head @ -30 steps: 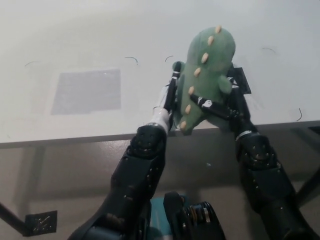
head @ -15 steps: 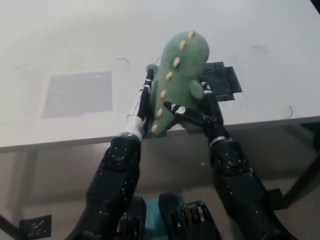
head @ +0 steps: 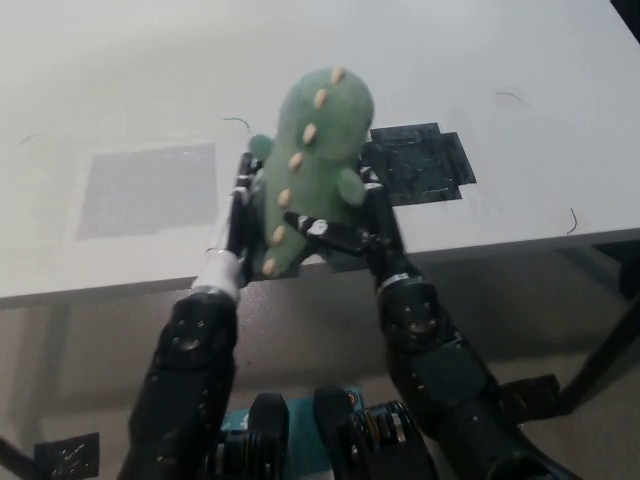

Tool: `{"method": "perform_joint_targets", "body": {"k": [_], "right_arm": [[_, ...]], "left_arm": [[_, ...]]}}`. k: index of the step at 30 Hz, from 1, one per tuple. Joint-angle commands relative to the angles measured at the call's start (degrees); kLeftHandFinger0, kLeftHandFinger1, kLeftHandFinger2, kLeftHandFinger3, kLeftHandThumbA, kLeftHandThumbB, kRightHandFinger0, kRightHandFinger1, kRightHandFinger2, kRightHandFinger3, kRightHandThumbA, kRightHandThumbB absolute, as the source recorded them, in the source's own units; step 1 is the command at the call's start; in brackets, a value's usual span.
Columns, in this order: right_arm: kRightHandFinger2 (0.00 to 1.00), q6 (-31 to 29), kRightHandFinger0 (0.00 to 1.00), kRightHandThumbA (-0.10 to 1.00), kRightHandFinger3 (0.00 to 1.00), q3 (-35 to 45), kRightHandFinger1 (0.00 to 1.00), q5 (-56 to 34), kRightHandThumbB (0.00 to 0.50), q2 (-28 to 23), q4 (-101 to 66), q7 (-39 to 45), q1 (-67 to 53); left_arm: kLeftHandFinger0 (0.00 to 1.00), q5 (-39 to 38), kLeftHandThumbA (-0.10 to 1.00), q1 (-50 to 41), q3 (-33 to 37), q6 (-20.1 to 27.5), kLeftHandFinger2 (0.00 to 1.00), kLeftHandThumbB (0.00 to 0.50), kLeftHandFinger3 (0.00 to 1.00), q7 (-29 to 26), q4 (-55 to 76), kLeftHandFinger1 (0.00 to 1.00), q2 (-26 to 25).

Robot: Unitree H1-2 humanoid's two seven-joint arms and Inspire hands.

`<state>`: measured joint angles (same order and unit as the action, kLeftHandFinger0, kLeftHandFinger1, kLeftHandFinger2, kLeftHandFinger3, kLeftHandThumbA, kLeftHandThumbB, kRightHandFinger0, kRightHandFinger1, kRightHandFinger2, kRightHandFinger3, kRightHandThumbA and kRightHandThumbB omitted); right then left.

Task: Use both hands to pick up a dinasour on the right side and move it to the left side

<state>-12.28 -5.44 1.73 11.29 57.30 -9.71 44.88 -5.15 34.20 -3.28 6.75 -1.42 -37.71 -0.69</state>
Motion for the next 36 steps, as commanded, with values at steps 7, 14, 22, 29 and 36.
{"method": "perform_joint_targets", "body": {"k": [7, 14, 22, 29, 36], "right_arm": [[1.0, 5.61, 1.0, 1.0, 1.0, -9.47, 1.0, 0.0, 0.0, 10.48, 4.44, 6.0, 2.79], [1.0, 7.79, 1.0, 1.0, 1.0, -25.63, 1.0, -14.44, 0.0, 10.48, 2.57, 3.37, 1.78], [1.0, 5.75, 1.0, 1.0, 1.0, -34.55, 1.0, -20.27, 0.0, 10.48, 2.51, 4.14, 1.9], [1.0, 6.17, 1.0, 1.0, 1.0, -34.98, 1.0, -20.18, 0.0, 10.48, 2.56, 3.3, 2.27], [1.0, 6.18, 1.0, 1.0, 1.0, -32.82, 1.0, -19.16, 0.0, 10.48, 2.98, 3.5, 2.85]], "left_arm": [[1.0, 2.65, 1.0, -10.28, -2.3, -2.85, 1.0, 0.048, 1.0, -3.76, 8.42, 1.0, -4.88], [1.0, -1.8, 1.0, -14.5, -6.63, -0.84, 1.0, 0.027, 1.0, -2.45, 10.13, 1.0, -4.96], [1.0, 0.9, 0.99, -18.18, -7.89, 2.13, 1.0, 0.0, 1.0, -3.46, 13.31, 1.0, -6.19], [1.0, -0.99, 0.95, -18.15, -8.22, 1.06, 1.0, 0.0, 1.0, -2.9, 14.85, 1.0, -5.17], [1.0, -0.39, 0.94, -17.23, -7.81, 1.04, 1.0, 0.0, 1.0, -3.21, 15.11, 1.0, -5.11]]}}
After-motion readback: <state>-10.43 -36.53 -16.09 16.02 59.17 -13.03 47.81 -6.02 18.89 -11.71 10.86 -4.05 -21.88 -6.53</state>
